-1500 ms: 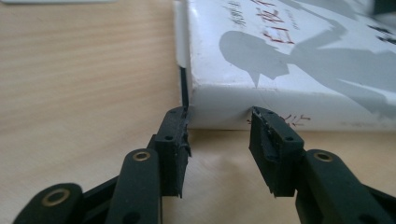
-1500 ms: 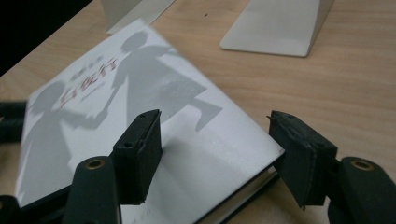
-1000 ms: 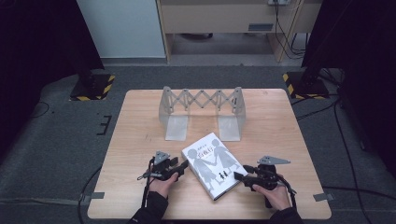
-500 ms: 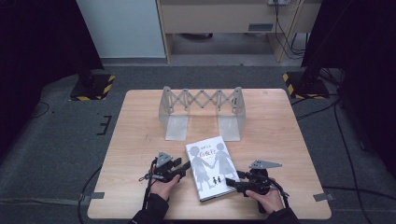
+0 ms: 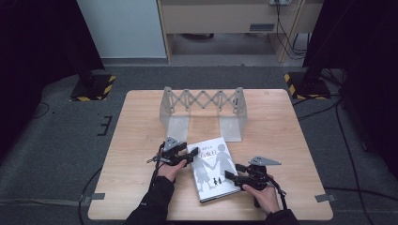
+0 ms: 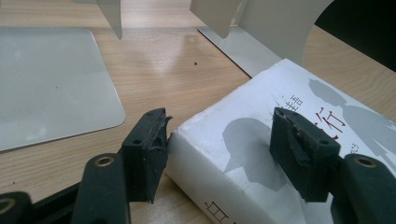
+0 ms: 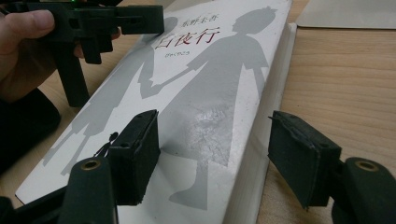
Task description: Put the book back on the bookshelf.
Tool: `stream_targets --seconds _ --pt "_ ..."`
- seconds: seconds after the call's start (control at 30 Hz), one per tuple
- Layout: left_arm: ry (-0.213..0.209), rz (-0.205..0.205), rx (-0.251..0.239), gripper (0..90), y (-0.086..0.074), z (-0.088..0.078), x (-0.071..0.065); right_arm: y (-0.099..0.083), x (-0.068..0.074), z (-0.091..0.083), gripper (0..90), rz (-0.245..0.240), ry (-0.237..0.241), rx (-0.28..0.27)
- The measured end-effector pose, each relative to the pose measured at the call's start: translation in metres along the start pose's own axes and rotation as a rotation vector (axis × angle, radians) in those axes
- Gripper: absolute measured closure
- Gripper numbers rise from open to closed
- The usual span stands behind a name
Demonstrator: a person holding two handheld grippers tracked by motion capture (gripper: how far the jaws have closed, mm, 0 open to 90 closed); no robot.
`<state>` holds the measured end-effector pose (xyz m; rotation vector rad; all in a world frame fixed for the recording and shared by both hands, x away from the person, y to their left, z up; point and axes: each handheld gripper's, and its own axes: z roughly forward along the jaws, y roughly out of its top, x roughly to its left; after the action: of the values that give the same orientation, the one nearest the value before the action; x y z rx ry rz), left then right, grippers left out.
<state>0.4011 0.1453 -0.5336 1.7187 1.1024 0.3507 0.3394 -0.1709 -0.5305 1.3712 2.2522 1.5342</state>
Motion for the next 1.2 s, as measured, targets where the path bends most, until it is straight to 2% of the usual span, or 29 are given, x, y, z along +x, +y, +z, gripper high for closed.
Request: stream_targets --seconds 0.03,0.1,0.17,0.33,0.43,0.53,0.63,0.7,0.83,0.97,1.2 --pt "-0.001 0.001 0.001 38.8 -0.001 -0.002 0.0 0.0 0.001 0.001 36.4 0.014 0.015 0.009" --pt "-0.001 -0.001 0.002 39.1 -0.004 -0.006 -0.002 0.0 0.002 0.001 37.5 0.009 0.026 0.016" --pt "-0.011 -0.008 0.002 40.9 -0.008 -0.013 -0.003 0.0 0.006 0.001 34.0 -0.004 0.022 0.029" --pt "-0.011 -0.009 -0.002 40.2 -0.013 -0.023 -0.005 0.001 0.002 0.001 34.6 -0.001 0.033 0.033" --pt "0.007 -0.007 0.007 36.6 -0.016 -0.029 -0.007 0.002 0.001 0.002 34.4 -0.003 0.035 0.032" --pt "0.037 0.025 0.019 33.7 -0.017 -0.041 -0.006 0.004 -0.002 0.005 35.8 0.007 0.04 0.025" --pt "0.064 0.022 0.051 32.4 -0.022 -0.053 0.002 0.007 0.001 0.005 36.2 0.001 0.04 0.015" --pt "0.069 0.017 0.062 31.3 -0.022 -0.054 0.005 0.009 0.002 0.002 36.7 0.008 0.047 0.006" --pt "0.085 -0.008 0.047 29.9 -0.024 -0.055 0.011 0.012 0.003 -0.001 36.6 -0.008 0.044 -0.006" --pt "0.083 -0.008 0.024 28.8 -0.023 -0.055 0.011 0.017 0.004 -0.005 37.5 -0.007 0.062 -0.042" --pt "0.079 -0.019 0.029 28.7 -0.023 -0.054 0.011 0.024 0.007 -0.009 37.8 0.0 0.096 -0.1"
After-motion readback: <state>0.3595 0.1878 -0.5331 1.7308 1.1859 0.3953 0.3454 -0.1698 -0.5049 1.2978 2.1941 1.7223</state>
